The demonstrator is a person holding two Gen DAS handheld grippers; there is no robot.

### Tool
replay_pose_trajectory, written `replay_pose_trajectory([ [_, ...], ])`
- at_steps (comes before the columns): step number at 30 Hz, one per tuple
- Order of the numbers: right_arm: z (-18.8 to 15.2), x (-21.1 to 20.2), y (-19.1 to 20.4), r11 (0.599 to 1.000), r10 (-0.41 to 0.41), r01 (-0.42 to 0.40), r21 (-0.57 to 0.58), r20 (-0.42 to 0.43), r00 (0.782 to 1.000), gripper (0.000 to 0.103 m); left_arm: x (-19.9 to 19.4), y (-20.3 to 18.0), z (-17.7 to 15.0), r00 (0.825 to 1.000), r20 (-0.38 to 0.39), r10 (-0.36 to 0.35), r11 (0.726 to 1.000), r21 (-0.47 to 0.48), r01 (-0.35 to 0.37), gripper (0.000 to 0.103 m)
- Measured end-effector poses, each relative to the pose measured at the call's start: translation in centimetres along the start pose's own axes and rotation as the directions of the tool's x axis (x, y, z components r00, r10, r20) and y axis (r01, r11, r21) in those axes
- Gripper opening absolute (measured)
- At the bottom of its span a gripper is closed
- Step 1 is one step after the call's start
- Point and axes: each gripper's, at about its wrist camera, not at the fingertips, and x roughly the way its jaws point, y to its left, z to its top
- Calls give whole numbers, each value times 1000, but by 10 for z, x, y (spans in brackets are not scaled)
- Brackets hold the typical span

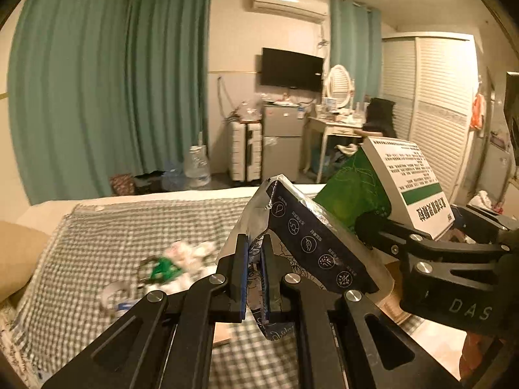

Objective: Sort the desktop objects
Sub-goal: 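Carry the held items over the cardboard box and open both grippers, then move both grippers back toward the clutter on the bed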

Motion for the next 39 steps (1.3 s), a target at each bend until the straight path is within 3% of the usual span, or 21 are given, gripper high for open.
replay_pose_trajectory([
  [6,8,5,-66,996,-87,88,32,-28,996,76,30,-61,12,995,-34,-93,995,40,94,6],
  [11,-2,21,-118,987,-137,143,78,-77,988,76,69,-101,10,989,-87,-122,992,29,125,6],
  [21,-33,53,-171,974,-129,155,163,-162,978,78,115,-125,-19,978,-164,-126,990,39,134,8],
  [22,-36,53,-171,973,-129,156,167,-162,978,78,118,-122,-22,977,-171,-129,990,38,138,11],
  [24,-35,59,-175,967,-134,166,191,-168,977,79,121,-120,-25,976,-178,-124,990,38,132,32],
  [25,-36,59,-175,965,-136,170,199,-173,975,80,121,-120,-27,977,-179,-113,992,38,121,57],
  [26,-37,59,-176,962,-142,177,207,-174,974,81,118,-117,-28,983,-163,-89,995,32,96,75],
  [28,-38,57,-176,958,-147,183,220,-170,974,81,110,-111,-27,989,-123,-78,997,20,81,79],
  [32,-38,47,-171,955,-154,186,230,-150,977,81,94,-95,-21,995,-92,-46,999,5,47,99],
  [36,-33,34,-158,956,-149,176,233,-129,980,81,73,-72,-13,997,-71,-34,998,-59,30,103],
  [37,-32,30,-153,958,-146,171,230,-120,982,81,67,-63,-10,996,-87,24,997,-77,-31,103],
  [39,-27,24,-139,963,-137,157,221,-106,985,82,60,-51,-4,993,-105,54,992,-106,-65,103],
])
